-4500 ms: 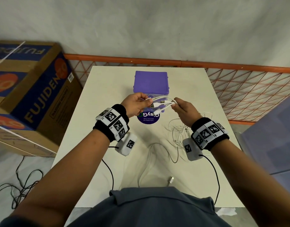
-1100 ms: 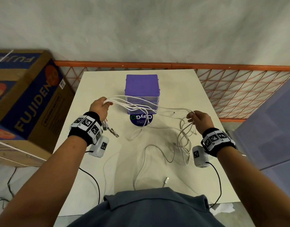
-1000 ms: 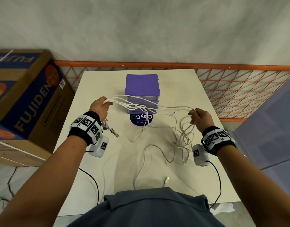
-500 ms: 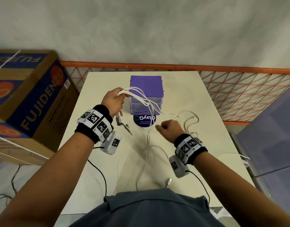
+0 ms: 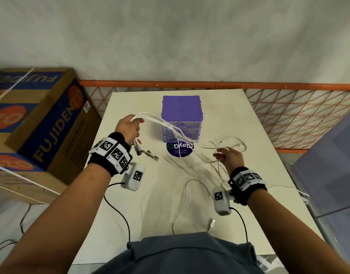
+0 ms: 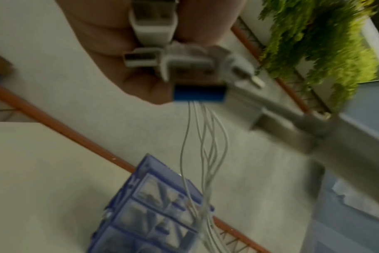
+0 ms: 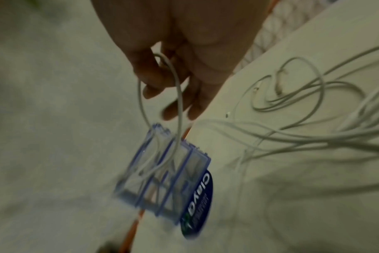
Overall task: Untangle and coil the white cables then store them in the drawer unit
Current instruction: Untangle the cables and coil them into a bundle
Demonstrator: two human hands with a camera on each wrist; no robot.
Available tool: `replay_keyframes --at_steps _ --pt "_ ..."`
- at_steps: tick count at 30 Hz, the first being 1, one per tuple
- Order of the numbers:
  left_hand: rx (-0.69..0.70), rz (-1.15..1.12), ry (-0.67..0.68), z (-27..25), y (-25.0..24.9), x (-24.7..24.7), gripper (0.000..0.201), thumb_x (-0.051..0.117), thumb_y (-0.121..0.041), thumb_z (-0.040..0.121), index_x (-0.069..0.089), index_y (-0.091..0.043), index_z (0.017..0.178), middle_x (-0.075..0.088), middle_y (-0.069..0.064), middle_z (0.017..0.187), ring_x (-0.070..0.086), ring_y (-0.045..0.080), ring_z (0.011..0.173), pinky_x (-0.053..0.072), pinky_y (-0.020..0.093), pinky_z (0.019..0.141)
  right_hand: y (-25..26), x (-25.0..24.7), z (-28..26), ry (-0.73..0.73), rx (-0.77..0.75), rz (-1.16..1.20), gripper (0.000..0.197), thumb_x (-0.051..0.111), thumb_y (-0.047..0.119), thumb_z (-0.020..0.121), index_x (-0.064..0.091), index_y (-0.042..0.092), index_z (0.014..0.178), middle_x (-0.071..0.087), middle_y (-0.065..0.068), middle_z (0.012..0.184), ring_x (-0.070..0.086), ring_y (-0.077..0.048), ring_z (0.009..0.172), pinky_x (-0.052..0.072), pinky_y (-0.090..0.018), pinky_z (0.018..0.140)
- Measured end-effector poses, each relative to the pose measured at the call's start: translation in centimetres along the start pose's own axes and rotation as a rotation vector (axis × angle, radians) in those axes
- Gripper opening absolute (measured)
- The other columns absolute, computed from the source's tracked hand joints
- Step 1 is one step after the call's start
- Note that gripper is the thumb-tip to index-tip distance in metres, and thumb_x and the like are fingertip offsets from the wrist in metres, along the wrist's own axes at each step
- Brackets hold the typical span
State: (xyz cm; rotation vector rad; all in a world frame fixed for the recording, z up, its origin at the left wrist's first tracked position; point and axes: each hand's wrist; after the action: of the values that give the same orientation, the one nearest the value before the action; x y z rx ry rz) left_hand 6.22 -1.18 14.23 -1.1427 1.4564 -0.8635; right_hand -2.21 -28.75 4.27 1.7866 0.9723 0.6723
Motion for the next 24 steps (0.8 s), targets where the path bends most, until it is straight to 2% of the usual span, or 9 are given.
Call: replay_keyframes --at_steps 3,4,6,8,11,13,16,20,24 --pt "-0.065 0.046 -0.050 1.0 2.1 -1.2 0.032 0.037 -0.013 0.094 0.051 -0.018 0.066 0.034 0.005 0.058 0.032 0.019 0.049 0.034 0.026 0.049 1.2 -1.4 -0.2 -0.050 0.068 0.377 0.027 0.038 -0.002 0.086 0.046 0.010 0.062 0.040 0.005 0.035 0.041 -0.007 0.035 0.049 -0.022 0.046" --pt "-0.078 0.064 -0.059 1.2 2.7 -1.6 0.032 0.038 -0.012 0.094 0.051 -0.018 0.066 0.036 0.006 0.059 0.033 0.020 0.049 0.032 0.027 0.050 1.5 -1.7 -0.4 -0.050 0.073 0.453 0.028 0.035 0.000 0.085 0.043 0.010 0.060 0.031 0.008 0.031 0.030 -0.007 0.029 0.039 -0.019 0.039" --pt "-0.090 0.100 -0.059 1.7 3.6 -2.0 0.030 0.038 -0.011 0.093 0.053 -0.016 0.067 0.038 0.007 0.059 0.036 0.022 0.049 0.030 0.027 0.049 2.0 -2.2 -0.5 -0.055 0.075 0.499 0.027 0.032 0.003 0.084 0.040 0.011 0.059 0.023 0.009 0.028 0.019 -0.008 0.026 0.021 -0.012 0.035" --pt "-0.094 0.143 -0.044 1.8 4.2 -2.3 0.024 0.038 -0.009 0.093 0.054 -0.012 0.075 0.039 0.007 0.059 0.037 0.022 0.050 0.028 0.027 0.047 2.2 -2.6 -0.5 -0.067 0.080 0.498 0.026 0.032 0.006 0.083 0.040 0.013 0.059 0.023 0.007 0.029 0.018 -0.009 0.026 0.017 -0.012 0.035" --pt "-0.110 0.182 -0.033 1.8 5.0 -2.4 0.021 0.036 -0.009 0.093 0.054 -0.011 0.083 0.040 0.006 0.060 0.039 0.021 0.051 0.027 0.027 0.047 2.2 -2.9 -0.4 -0.094 0.088 0.507 0.024 0.040 0.009 0.082 0.041 0.016 0.059 0.034 0.007 0.032 0.022 -0.010 0.029 0.024 -0.014 0.038" --pt "-0.122 0.195 -0.025 2.0 5.4 -2.6 0.024 0.036 -0.009 0.094 0.054 -0.012 0.077 0.040 0.005 0.060 0.040 0.020 0.050 0.028 0.024 0.046 2.2 -2.9 -0.2 -0.118 0.073 0.485 0.027 0.046 0.013 0.086 0.044 0.017 0.060 0.037 0.008 0.033 0.024 -0.009 0.032 0.028 -0.015 0.039" --pt "-0.132 0.204 0.006 2.0 6.1 -2.5 0.032 0.038 -0.007 0.093 0.052 -0.016 0.066 0.039 0.007 0.058 0.045 0.013 0.039 0.029 0.025 0.048 2.1 -2.8 0.4 -0.147 0.034 0.459 0.030 0.045 0.019 0.093 0.045 0.016 0.062 0.029 0.009 0.031 0.024 -0.007 0.030 0.028 -0.013 0.036" --pt "-0.151 0.210 0.045 1.5 6.7 -2.3 0.029 0.041 -0.008 0.093 0.053 -0.015 0.067 0.038 0.007 0.058 0.035 0.022 0.050 0.028 0.026 0.050 2.5 -2.8 1.0 -0.181 0.018 0.496 0.033 0.036 0.024 0.097 0.046 0.017 0.066 0.036 0.009 0.030 0.026 -0.006 0.027 0.026 -0.011 0.034" --pt "-0.200 0.125 0.137 1.0 7.3 -2.0 0.027 0.044 -0.013 0.093 0.054 -0.017 0.069 0.032 0.005 0.059 0.030 0.018 0.049 0.033 0.021 0.044 3.0 -3.2 1.9 -0.207 0.011 0.477 0.034 0.032 0.026 0.098 0.049 0.018 0.070 0.048 0.011 0.035 0.029 -0.007 0.032 0.029 -0.011 0.035"
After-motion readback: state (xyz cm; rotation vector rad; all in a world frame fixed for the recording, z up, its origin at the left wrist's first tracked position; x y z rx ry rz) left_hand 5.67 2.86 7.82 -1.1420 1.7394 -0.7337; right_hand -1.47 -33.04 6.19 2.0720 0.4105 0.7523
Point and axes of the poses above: each hand's wrist, its own z-axis towards the middle knuckle, its own x-axis out of the palm, y = z × x
